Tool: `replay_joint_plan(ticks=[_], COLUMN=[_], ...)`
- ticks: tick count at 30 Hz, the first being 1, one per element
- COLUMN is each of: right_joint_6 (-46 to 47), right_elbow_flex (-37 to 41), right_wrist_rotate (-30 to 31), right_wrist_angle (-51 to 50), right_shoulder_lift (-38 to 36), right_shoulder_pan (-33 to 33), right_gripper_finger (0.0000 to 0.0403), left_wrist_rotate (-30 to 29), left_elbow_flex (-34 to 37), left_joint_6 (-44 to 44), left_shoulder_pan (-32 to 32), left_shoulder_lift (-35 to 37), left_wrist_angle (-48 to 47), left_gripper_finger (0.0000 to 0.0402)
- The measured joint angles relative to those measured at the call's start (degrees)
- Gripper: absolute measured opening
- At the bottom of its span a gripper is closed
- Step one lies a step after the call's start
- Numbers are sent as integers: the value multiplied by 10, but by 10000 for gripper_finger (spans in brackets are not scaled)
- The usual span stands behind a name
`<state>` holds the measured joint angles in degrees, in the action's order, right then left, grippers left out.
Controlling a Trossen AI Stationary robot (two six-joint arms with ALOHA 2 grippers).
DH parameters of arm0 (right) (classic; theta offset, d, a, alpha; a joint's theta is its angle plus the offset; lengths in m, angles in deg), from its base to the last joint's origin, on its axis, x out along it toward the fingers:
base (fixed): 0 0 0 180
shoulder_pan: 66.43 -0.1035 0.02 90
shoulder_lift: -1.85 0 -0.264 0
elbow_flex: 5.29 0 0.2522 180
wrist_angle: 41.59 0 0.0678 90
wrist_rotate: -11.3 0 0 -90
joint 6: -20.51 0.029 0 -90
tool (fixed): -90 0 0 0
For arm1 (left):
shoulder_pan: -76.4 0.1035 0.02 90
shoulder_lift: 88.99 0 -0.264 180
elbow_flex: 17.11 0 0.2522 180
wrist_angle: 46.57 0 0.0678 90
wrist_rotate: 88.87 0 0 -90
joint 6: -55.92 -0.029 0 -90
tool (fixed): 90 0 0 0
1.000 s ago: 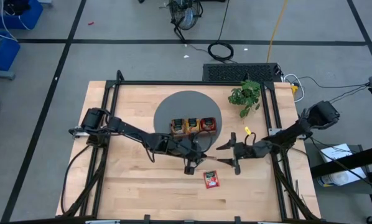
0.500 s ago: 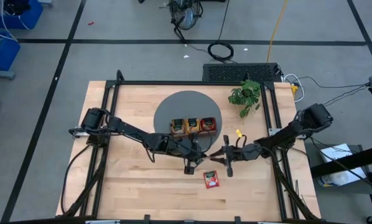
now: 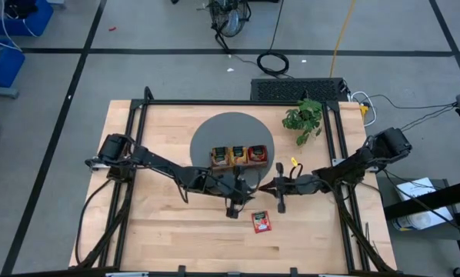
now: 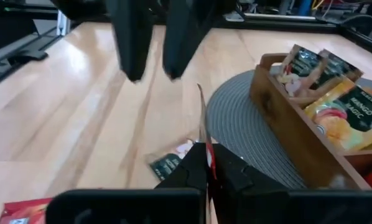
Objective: Pick & Place Tea
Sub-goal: Put the red tea bag into the right section of the wooden organizer
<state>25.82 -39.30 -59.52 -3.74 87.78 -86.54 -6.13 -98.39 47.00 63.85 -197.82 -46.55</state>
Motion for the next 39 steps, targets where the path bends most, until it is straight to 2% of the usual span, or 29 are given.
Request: replay_joint_plan(ticks=[3, 5, 8, 11, 17, 20, 22, 25, 34, 39], right_joint_6=[-9, -30, -68, -123, -139, -152, -153, -136, -136, -136], right_elbow_flex=[0, 0, 0, 0, 0, 0, 0, 0, 0, 0], right_wrist_rotate=[0, 1, -1, -39, -157, -254, -300, -325, -326, -319], right_wrist_angle=[-2, -4, -15, -34, -89, -85, -80, -87, 18, 52], right_shoulder_lift=[0, -11, -43, -86, -158, -162, -155, -136, -20, 20], right_shoulder_pan=[7, 15, 32, 59, 149, 203, 240, 285, 333, 350], right_gripper_finger=[1, 1, 1, 1, 0, 0, 0, 0, 0, 0], left_wrist_rotate=[-39, -44, -4, 28, 29, 23, 22, 22, 23, 23], left_elbow_flex=[0, -1, -1, -1, 10, 16, 17, 19, 19, 19], left_joint_6=[6, 22, 34, 9, -34, -43, -50, -52, -54, -43], left_shoulder_pan=[-10, -16, -36, -70, -129, -147, -152, -153, -140, -136], left_shoulder_lift=[19, 37, 60, 60, 54, 53, 54, 54, 54, 54], left_wrist_angle=[-29, -56, -117, -159, -164, -140, -133, -137, -123, -122], left_gripper_finger=[124, 146, 158, 130, 13, 12, 13, 5, 5, 12])
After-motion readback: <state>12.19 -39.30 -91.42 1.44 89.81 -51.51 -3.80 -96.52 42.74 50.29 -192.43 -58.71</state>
